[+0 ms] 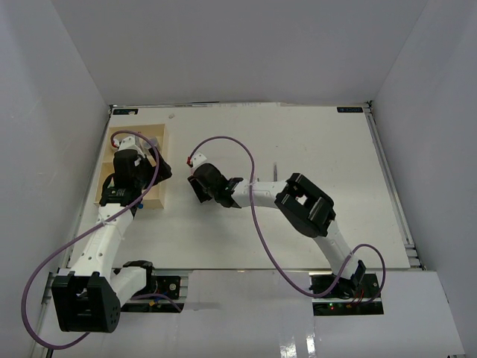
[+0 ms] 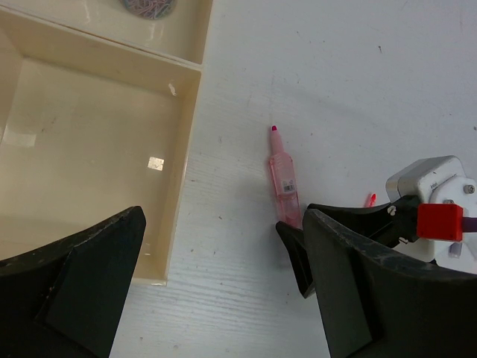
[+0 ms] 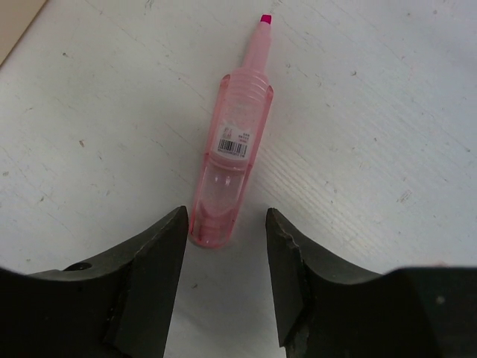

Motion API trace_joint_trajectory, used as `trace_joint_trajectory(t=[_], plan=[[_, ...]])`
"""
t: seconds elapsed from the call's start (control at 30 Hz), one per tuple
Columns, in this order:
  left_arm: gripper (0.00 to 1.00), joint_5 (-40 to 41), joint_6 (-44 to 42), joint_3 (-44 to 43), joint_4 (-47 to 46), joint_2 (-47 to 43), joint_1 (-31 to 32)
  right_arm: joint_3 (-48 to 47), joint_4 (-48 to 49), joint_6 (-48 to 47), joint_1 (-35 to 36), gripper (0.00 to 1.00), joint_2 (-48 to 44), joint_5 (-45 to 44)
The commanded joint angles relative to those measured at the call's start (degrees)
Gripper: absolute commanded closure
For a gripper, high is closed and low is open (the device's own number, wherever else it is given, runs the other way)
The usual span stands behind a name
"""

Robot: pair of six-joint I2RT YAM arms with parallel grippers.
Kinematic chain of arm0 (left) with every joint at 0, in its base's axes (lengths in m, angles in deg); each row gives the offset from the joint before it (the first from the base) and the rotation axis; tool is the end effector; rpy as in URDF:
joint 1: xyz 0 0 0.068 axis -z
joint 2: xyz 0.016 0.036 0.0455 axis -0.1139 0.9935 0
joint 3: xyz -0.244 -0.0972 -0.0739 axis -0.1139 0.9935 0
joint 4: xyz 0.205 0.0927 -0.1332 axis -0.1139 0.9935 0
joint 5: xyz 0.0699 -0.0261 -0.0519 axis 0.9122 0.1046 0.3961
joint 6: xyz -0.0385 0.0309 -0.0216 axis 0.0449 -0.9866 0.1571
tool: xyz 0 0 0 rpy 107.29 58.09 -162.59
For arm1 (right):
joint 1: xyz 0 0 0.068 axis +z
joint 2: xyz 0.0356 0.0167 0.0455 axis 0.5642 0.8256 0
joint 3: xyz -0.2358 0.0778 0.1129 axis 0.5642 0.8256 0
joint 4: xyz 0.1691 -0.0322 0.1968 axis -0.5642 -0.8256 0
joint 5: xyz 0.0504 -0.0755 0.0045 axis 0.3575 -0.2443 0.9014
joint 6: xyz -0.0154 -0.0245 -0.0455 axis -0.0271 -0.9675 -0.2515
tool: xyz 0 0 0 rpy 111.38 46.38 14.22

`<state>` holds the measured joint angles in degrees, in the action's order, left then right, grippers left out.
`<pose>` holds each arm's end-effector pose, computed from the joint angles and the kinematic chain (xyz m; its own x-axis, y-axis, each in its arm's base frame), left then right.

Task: Sort the stationery into containers
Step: Pick up the pen from the center of the board.

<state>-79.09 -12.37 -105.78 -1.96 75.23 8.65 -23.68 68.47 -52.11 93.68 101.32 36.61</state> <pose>0.2267 -0.0077 0.2724 -0.5240 -0.3757 -0.7644 -0.2017 0.9267 -0.3171 0.2603 0.4177 0.1517 -0.4158 -0.3505 -0.8392 -0.6229 0.7821 -0.0180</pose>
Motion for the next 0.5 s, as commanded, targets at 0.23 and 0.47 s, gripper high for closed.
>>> trace_joint_trajectory(t=[0.23, 0.47], plan=[[0.02, -0.09, 0.22, -0.22, -0.17, -1.15, 0.18, 5.48, 2.79, -0.1, 0.17, 0.62, -1.23, -2.68], [0.02, -0.62, 0.31, -0.13, -0.26, -1.15, 0.18, 11.11, 6.83, -2.13, 0.17, 0.68, -4.92, -2.32]])
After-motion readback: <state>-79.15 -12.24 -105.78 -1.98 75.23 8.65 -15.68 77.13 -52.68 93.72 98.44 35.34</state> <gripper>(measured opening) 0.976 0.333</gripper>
